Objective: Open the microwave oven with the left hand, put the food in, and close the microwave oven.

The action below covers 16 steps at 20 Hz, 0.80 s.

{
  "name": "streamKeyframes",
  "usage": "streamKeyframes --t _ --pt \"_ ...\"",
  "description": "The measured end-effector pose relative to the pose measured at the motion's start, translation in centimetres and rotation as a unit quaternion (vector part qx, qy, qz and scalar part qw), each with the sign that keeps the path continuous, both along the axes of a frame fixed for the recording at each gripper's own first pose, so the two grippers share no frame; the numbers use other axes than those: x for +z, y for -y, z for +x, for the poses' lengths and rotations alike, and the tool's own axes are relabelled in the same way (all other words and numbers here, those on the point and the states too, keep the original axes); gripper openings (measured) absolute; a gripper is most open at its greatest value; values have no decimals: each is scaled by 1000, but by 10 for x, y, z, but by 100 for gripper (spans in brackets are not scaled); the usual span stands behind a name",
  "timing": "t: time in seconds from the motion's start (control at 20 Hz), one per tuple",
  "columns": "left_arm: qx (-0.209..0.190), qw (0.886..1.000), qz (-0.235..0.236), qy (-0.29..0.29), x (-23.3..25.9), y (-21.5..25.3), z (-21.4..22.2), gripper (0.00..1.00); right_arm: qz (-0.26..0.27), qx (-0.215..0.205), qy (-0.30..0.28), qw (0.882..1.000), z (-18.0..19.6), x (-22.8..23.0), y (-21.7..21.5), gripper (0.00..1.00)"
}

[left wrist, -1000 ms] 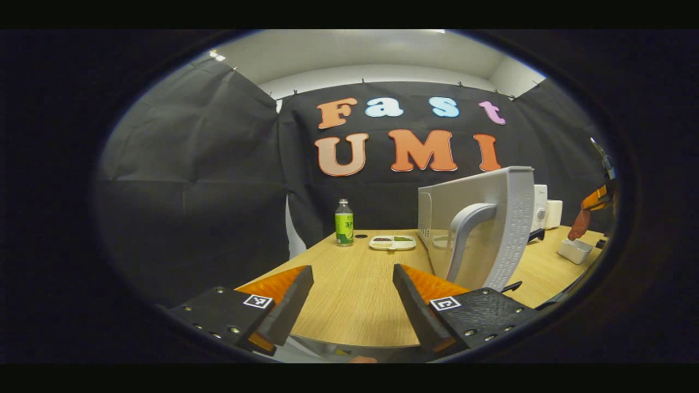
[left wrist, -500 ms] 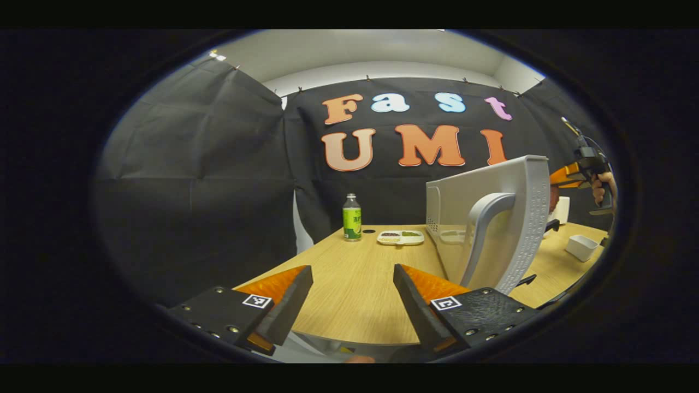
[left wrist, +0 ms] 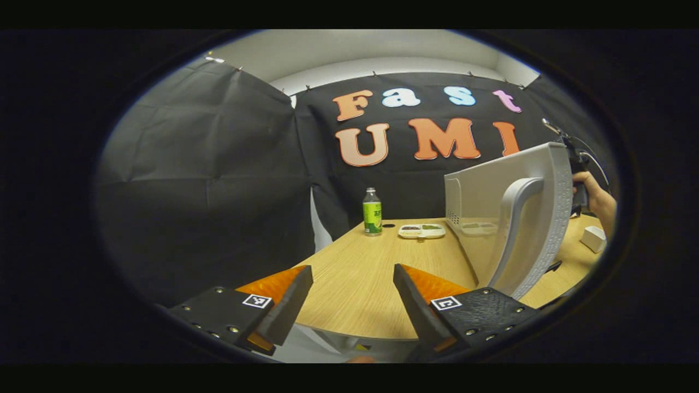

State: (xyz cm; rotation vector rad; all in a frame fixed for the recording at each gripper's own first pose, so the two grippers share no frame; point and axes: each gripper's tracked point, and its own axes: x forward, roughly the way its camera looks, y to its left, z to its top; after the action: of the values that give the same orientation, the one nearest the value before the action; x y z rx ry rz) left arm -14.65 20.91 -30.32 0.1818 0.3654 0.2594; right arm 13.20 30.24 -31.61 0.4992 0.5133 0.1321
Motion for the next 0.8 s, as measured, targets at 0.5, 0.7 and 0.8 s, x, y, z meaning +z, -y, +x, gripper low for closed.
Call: streamKeyframes --t 0.5,0.7,0.8 --pt "31 1000 -6 0 -10 -21 -8 92 12 -54 17 998 48 -55 -22 15" --pt "33 999 -3 13 -1 -23 -9 89 19 -82 27 996 68 -66 -11 15" --pt "35 999 -14 10 -6 -22 -10 89 16 -92 32 995 76 -71 -7 15"
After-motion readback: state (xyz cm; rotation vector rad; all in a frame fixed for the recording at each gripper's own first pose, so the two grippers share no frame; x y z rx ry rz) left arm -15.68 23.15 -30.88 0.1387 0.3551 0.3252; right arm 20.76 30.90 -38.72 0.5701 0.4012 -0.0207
